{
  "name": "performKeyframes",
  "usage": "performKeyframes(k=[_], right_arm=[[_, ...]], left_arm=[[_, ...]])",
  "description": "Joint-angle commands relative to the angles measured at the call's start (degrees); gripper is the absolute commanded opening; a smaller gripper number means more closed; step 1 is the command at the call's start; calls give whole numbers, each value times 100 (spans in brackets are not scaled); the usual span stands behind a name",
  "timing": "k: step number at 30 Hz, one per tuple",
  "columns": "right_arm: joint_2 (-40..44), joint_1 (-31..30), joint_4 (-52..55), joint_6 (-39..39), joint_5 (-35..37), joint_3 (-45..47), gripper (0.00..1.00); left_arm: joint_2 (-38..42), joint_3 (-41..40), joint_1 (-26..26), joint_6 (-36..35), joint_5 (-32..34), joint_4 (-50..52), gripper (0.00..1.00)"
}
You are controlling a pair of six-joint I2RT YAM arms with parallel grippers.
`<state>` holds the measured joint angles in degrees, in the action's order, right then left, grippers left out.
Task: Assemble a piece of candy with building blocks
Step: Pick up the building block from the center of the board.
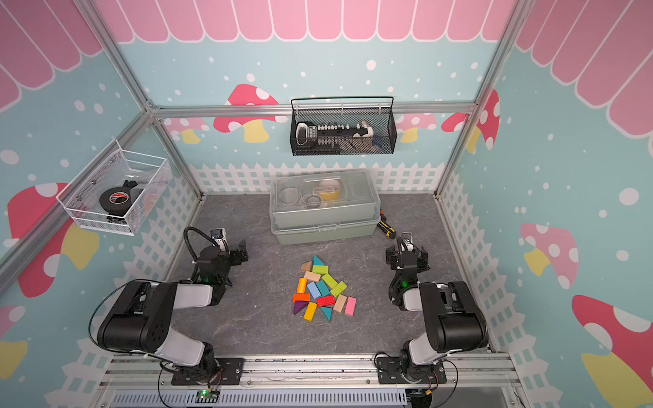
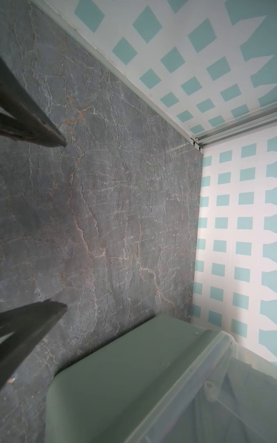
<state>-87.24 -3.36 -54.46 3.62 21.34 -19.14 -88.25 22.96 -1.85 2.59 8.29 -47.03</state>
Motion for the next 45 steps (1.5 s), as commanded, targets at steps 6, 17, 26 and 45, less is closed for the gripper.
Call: performKeyframes(k=[6,17,26,45], right_arm=[[13,26,-150,24,-10,33,99],[11,19,-144,23,-12,34,99],[6,21,-144,34,-12,24,99],[2312,-184,2861,1290,528,-474,85]], left_arm=[[53,24,40,-4,-26,-149,99],[62,24,27,-13,-17,-146,99],[53,24,33,-5,-15,-152,99],[2863,181,-517,1598,1266,2669,99]])
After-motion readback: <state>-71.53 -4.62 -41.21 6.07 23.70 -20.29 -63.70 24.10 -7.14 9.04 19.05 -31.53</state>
